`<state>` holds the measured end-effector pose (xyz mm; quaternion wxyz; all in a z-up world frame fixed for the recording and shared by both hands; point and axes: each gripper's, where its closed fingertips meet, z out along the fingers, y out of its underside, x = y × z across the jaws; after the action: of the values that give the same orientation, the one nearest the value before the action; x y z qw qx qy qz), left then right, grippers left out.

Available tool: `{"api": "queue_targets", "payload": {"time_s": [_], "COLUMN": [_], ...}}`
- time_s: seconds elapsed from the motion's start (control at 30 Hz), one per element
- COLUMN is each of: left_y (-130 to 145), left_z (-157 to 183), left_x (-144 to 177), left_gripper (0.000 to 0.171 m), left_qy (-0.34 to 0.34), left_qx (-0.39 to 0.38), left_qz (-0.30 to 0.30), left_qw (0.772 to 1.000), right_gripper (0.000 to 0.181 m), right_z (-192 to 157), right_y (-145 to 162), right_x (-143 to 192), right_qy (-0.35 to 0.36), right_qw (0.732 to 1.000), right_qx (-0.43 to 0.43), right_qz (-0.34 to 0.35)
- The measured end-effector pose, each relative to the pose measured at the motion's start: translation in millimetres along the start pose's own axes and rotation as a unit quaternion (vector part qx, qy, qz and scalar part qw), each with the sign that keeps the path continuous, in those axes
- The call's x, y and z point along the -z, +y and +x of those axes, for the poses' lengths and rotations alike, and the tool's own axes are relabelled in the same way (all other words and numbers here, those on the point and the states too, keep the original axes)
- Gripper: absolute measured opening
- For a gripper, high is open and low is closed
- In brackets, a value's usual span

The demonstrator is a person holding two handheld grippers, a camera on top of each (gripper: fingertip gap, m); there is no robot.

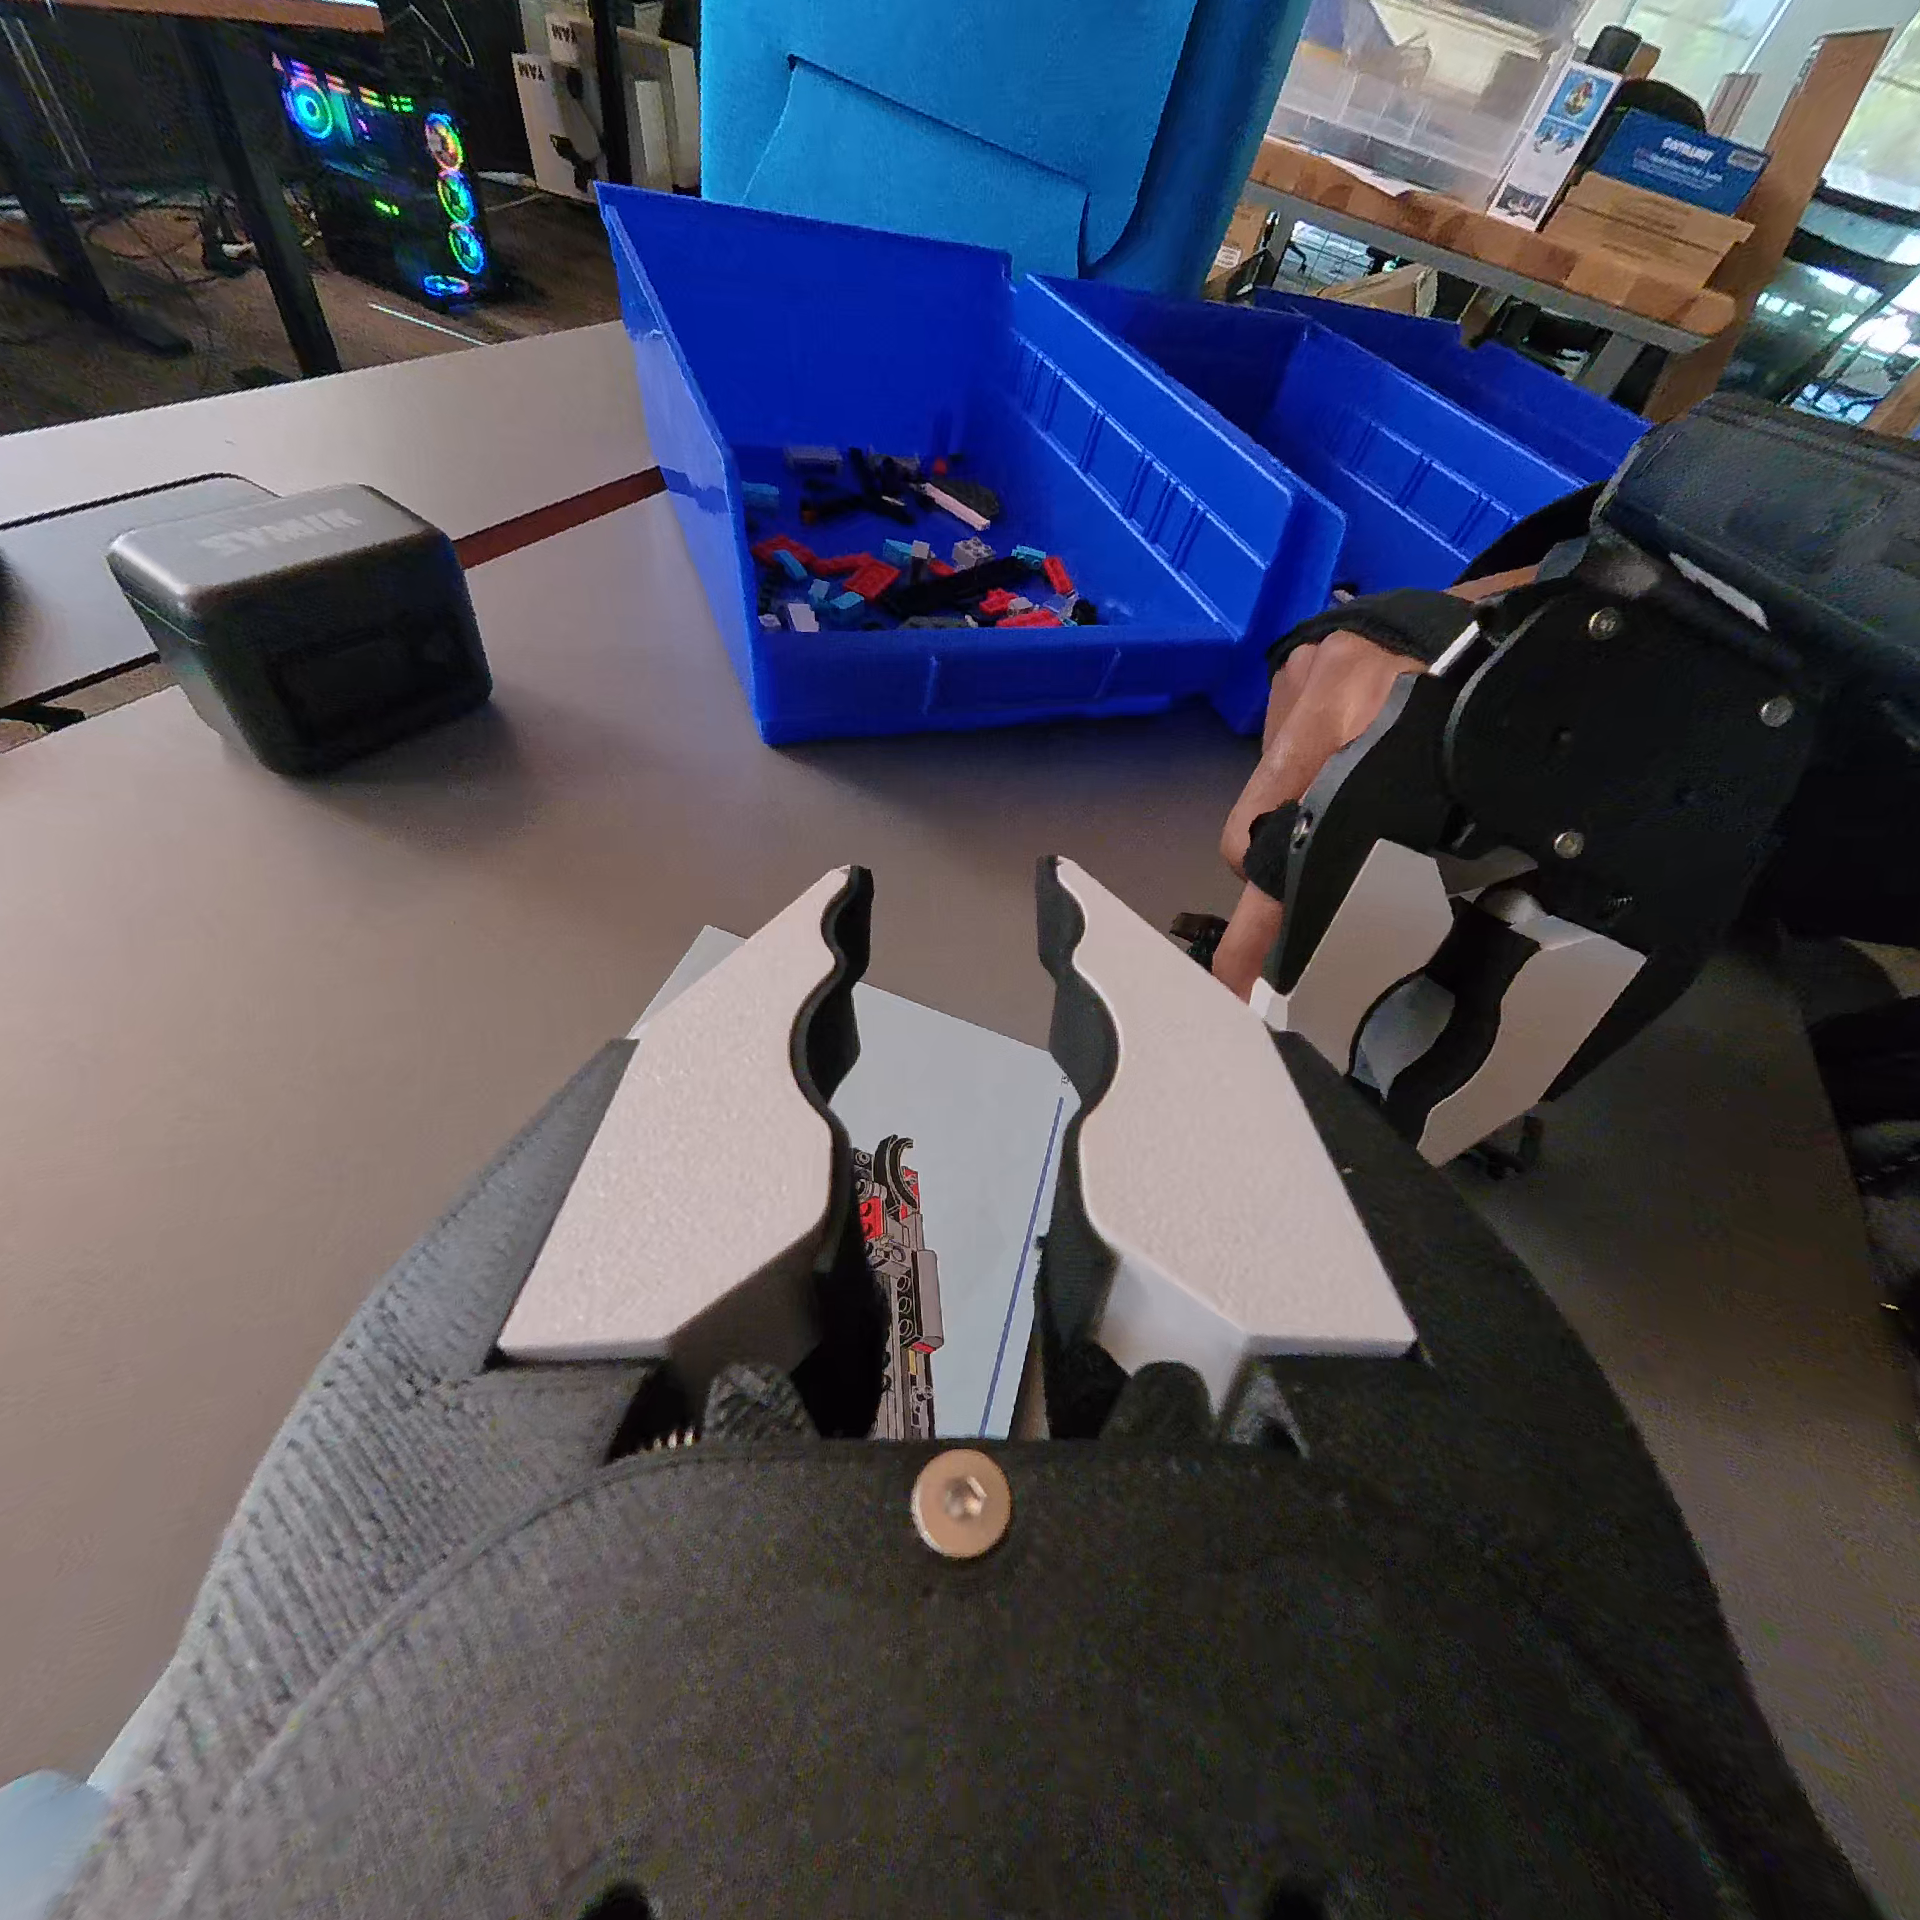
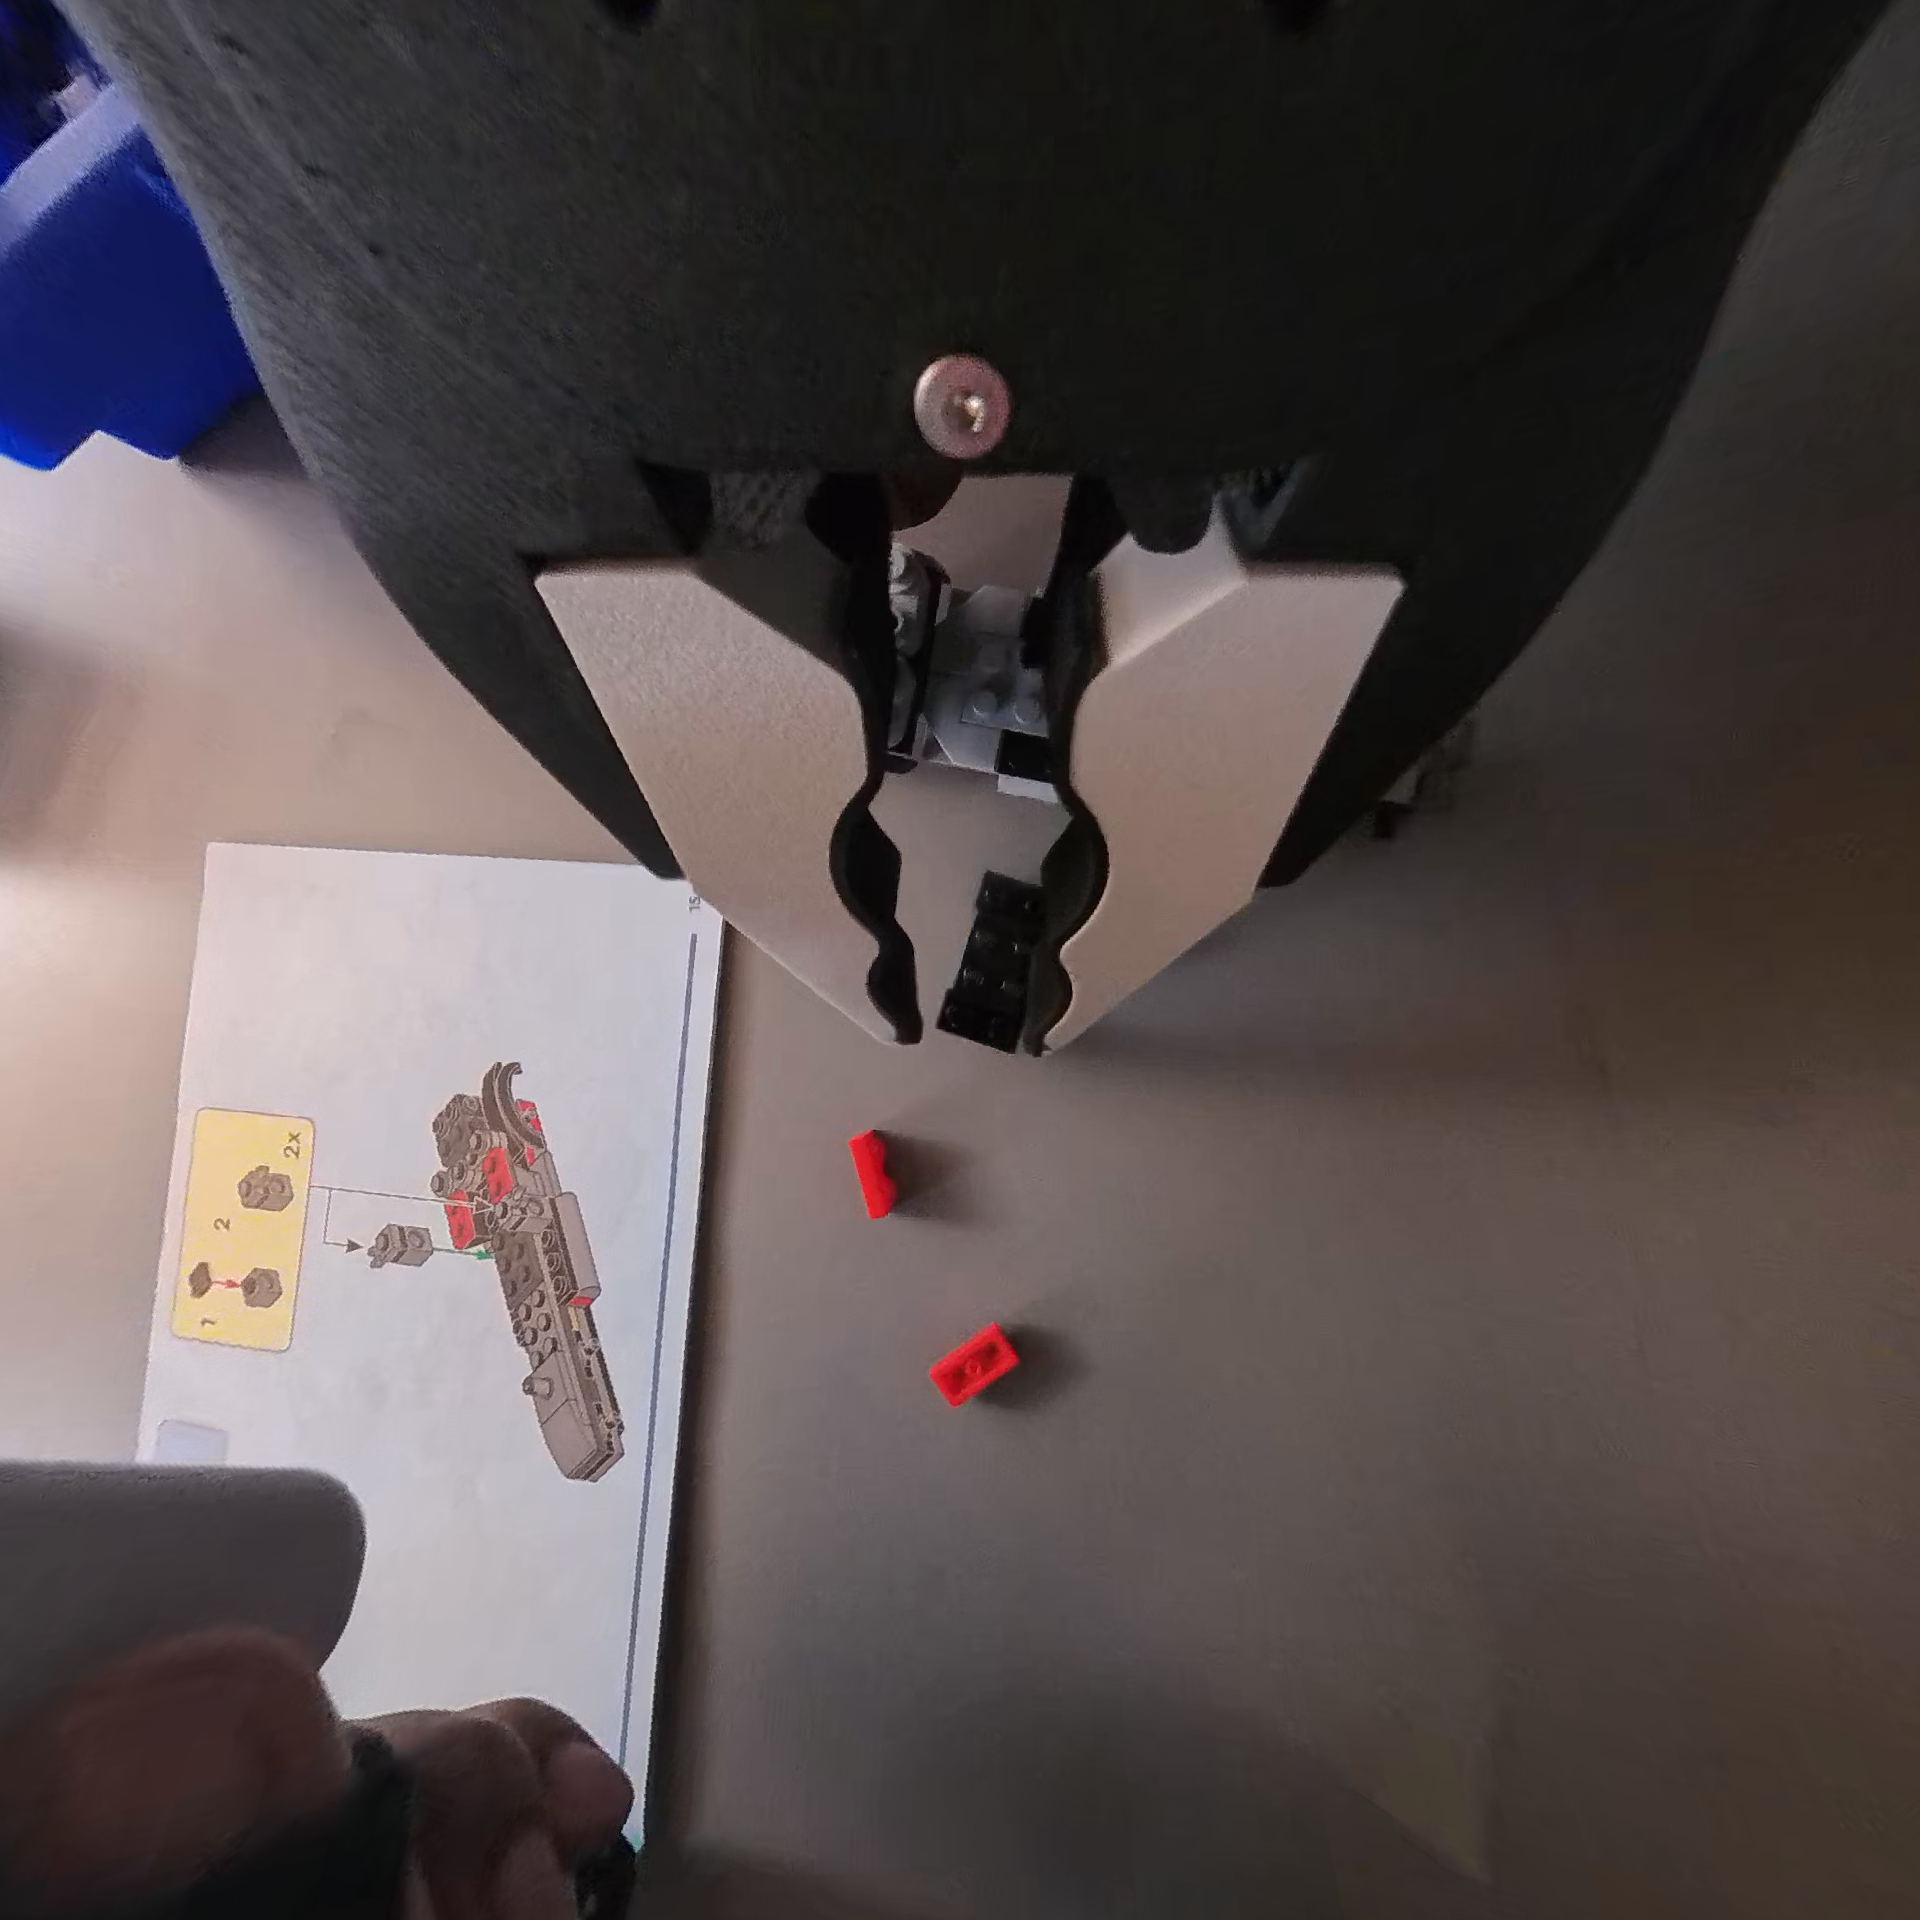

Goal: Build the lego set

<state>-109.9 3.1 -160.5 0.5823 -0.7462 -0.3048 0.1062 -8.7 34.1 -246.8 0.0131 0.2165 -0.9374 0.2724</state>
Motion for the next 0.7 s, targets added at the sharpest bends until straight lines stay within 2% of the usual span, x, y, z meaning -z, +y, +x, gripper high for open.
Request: {"api": "queue_targets", "payload": {"time_s": [0.17, 0.23, 0.37, 0.47, 0.57, 0.7], "left_y": [2, 3, 4, 3, 0, 1], "left_z": [-1, -1, -1, -3, -1, 0], "left_x": [0, 0, 1, 3, 5, 3], "left_gripper": [0.033, 0.033, 0.033, 0.033, 0.033, 0.033], "left_qy": [-0.001, 0.002, 0.001, -0.002, 0.008, 0.012], "left_qx": [0.003, 0.004, 0.005, 0.009, 0.016, 0.019], "left_qz": [-0.001, -0.002, -0.004, -0.002, 0.006, 0.006], "left_qw": [1.000, 1.000, 1.000, 1.000, 1.000, 1.000], "right_gripper": [0.003, 0.002, 0.021, 0.032, 0.043, 0.045], "right_z": [5, 9, 23, 27, 24, 21], "right_y": [-2, -6, -5, 12, 40, 58], "right_x": [3, 8, 40, 69, 72, 58], "right_qy": [0.000, 0.006, 0.053, 0.117, 0.169, 0.167], "right_qw": [1.000, 0.999, 0.992, 0.971, 0.957, 0.960], "right_qx": [-0.002, -0.012, -0.073, -0.164, -0.208, -0.213], "right_qz": [0.010, 0.032, 0.086, 0.130, 0.108, 0.070]}}
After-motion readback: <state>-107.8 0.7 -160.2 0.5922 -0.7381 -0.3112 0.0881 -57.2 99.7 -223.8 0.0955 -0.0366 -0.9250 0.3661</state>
